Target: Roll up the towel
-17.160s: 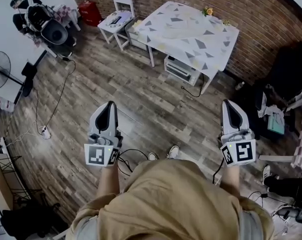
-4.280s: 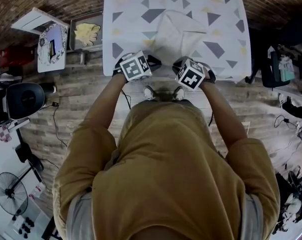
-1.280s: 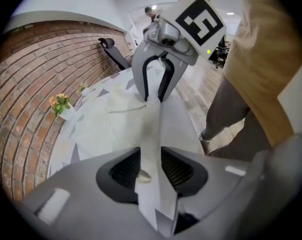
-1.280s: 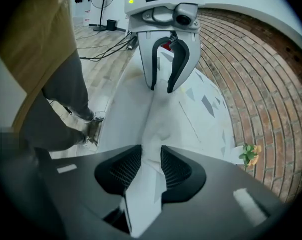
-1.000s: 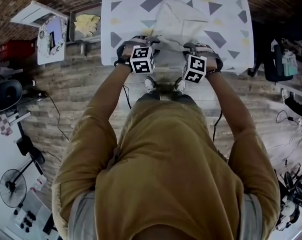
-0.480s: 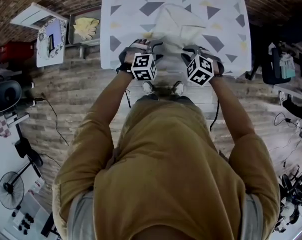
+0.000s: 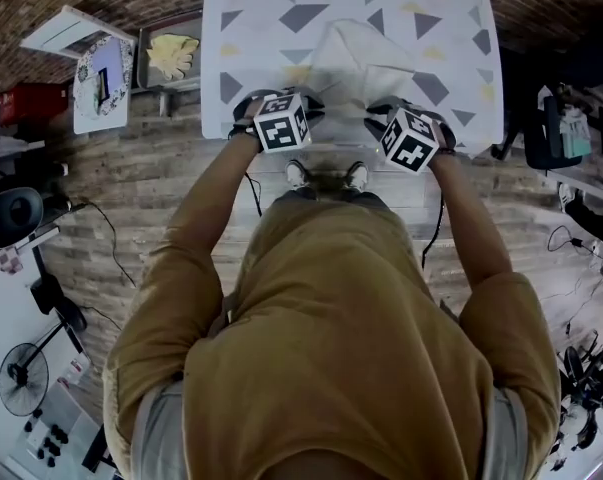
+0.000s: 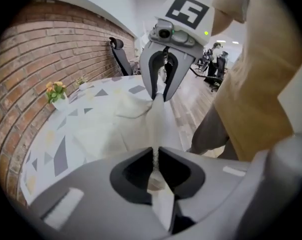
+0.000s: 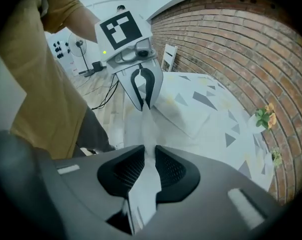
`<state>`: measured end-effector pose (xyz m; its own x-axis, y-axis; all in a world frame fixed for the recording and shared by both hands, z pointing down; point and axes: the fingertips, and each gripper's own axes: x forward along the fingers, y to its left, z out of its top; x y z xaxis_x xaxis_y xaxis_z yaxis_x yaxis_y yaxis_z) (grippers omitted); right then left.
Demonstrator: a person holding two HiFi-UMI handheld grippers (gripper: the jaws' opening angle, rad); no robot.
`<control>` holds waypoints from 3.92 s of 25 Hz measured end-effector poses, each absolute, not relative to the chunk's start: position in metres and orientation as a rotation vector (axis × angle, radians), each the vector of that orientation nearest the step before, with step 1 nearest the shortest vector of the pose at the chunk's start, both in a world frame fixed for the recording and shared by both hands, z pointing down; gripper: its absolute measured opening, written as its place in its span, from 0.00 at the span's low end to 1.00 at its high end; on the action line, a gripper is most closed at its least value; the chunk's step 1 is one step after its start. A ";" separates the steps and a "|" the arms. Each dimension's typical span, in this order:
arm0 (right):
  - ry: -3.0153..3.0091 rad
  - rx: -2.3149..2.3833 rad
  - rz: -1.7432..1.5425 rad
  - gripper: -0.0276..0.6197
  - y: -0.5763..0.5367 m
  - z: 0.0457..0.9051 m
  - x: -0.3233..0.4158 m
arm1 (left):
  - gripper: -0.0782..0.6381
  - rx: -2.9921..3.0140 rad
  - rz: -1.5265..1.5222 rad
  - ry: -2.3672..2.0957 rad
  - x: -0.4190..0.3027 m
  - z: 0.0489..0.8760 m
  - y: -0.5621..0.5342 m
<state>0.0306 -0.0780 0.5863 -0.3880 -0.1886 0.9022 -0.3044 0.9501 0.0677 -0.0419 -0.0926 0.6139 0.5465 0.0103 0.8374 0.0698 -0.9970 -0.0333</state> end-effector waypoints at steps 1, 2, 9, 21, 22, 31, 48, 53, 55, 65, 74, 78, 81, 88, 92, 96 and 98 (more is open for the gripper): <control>-1.989 0.358 0.166 0.15 -0.081 0.583 0.031 | 0.23 -2.741 -1.474 -0.086 -0.042 0.610 -0.095; -1.999 0.363 0.209 0.15 -0.084 0.580 0.030 | 0.23 -2.772 -1.481 -0.098 -0.042 0.608 -0.097; -2.035 0.393 0.457 0.15 -0.105 0.579 0.033 | 0.23 -2.978 -1.489 -0.125 -0.046 0.610 -0.119; -2.028 0.536 0.711 0.15 -0.143 0.601 0.044 | 0.24 -3.238 -1.497 -0.034 -0.042 0.621 -0.156; -2.018 0.556 0.705 0.15 -0.145 0.603 0.044 | 0.24 -3.224 -1.501 -0.010 -0.042 0.623 -0.159; -1.943 0.788 0.507 0.17 -0.152 0.615 0.053 | 0.28 -3.028 -1.504 0.164 -0.045 0.634 -0.172; -1.900 1.009 0.439 0.17 -0.144 0.623 0.060 | 0.50 -3.058 -1.356 0.499 -0.063 0.634 -0.190; -1.862 0.958 0.348 0.17 -0.145 0.626 0.055 | 0.50 -2.988 -1.383 0.526 -0.054 0.631 -0.189; -1.858 0.951 0.338 0.17 -0.146 0.626 0.056 | 0.50 -2.971 -1.377 0.533 -0.054 0.631 -0.189; -1.945 0.690 -0.028 0.22 -0.110 0.593 0.037 | 0.50 -2.996 -1.323 0.598 -0.058 0.629 -0.189; -1.811 0.489 -0.114 0.22 -0.102 0.635 0.039 | 0.50 -2.999 -1.195 0.631 -0.065 0.604 -0.187; -1.804 0.513 -0.098 0.22 -0.103 0.634 0.040 | 0.43 -2.964 -1.079 0.688 -0.079 0.580 -0.170; -1.809 0.516 -0.093 0.22 -0.104 0.635 0.041 | 0.31 -2.924 -1.054 0.604 -0.077 0.575 -0.140; -1.778 0.522 -0.081 0.22 -0.106 0.643 0.044 | 0.31 -2.697 -1.313 0.293 -0.055 0.621 -0.118; -1.745 0.481 -0.130 0.22 -0.106 0.643 0.047 | 0.36 -2.591 -1.406 0.206 -0.058 0.638 -0.125; -1.715 0.468 -0.152 0.22 -0.105 0.644 0.049 | 0.36 -2.565 -1.414 0.206 -0.059 0.639 -0.130; -1.703 0.489 -0.144 0.22 -0.108 0.644 0.051 | 0.36 -2.554 -1.412 0.215 -0.059 0.638 -0.135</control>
<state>0.0508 -0.1079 0.6442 -0.1142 -0.3970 0.9107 -0.2383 0.9009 0.3628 -0.0590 -0.1353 0.6384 0.5292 -0.2295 0.8169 -0.0237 -0.9664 -0.2561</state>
